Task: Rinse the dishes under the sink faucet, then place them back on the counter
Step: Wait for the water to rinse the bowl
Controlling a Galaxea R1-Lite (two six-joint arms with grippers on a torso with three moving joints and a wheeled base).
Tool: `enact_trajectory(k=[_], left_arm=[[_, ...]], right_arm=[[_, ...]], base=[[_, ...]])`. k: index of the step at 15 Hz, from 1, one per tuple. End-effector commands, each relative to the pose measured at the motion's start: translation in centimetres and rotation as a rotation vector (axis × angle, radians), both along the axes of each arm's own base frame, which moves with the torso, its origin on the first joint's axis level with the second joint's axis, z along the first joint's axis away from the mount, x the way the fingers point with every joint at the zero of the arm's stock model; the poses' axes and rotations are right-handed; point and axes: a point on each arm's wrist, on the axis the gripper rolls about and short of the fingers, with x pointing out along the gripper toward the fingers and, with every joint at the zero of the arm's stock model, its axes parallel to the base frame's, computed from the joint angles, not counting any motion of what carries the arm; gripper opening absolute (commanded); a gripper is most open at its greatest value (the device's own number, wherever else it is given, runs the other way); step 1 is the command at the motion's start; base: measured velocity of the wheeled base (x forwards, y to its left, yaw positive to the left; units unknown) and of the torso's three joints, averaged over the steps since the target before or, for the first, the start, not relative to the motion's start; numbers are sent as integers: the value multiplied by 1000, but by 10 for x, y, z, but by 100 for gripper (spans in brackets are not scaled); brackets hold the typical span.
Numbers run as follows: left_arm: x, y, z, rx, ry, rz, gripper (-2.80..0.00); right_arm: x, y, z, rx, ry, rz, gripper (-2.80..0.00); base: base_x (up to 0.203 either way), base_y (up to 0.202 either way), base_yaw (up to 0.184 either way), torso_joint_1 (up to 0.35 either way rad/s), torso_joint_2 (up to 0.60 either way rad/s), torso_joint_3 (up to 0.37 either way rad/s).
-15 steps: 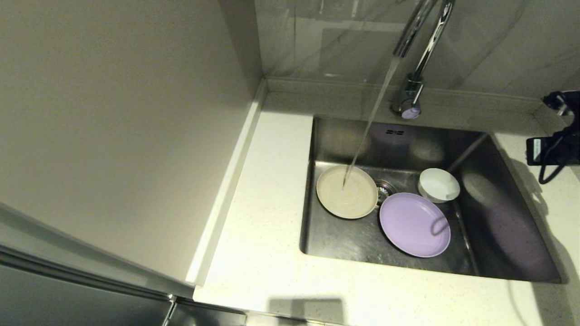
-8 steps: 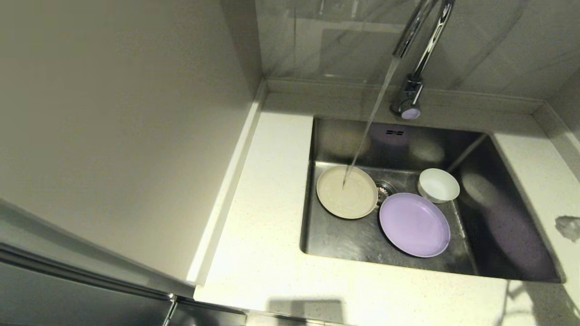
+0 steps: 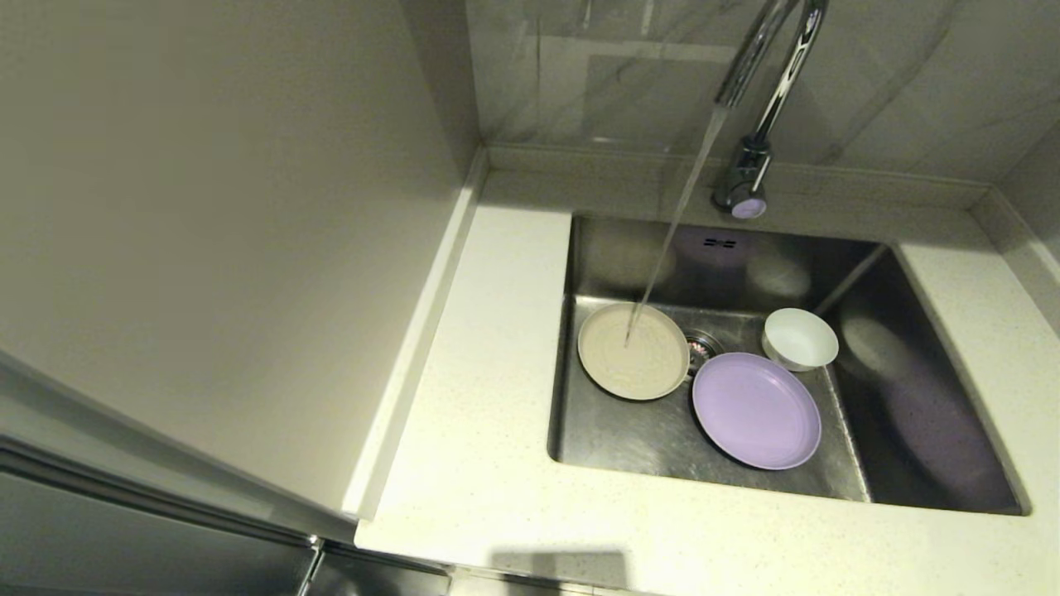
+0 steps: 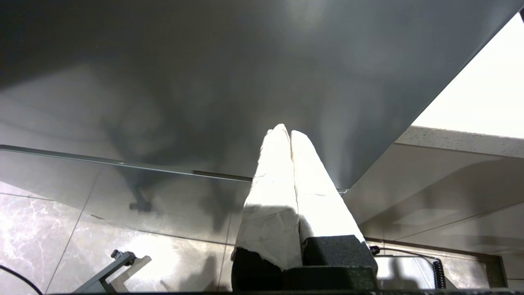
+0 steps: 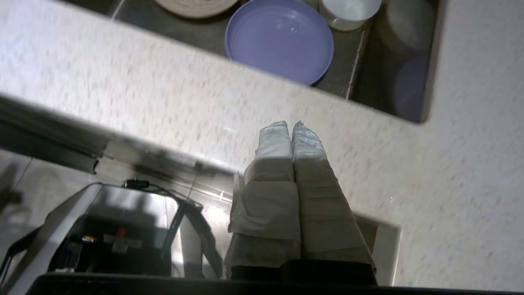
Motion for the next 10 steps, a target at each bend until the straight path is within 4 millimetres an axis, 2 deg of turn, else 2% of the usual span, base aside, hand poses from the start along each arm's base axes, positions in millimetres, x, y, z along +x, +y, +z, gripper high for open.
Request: enact_trajectory(k=[1,5,10], left_arm=[[0,0,0,0,-2,0,-280],[0,0,0,0,-2,0,-280],[0,0,0,0,-2,0,-280]], right_arm=[[-19,0,-18,-3,-94,8,-280],[-30,-1,-28,28,-180,-17,-280],[-30,-1,-29,56,-174,-22,-280]], base=[[0,0,0,0,0,0],[0,0,0,0,0,0],[0,0,0,0,0,0]])
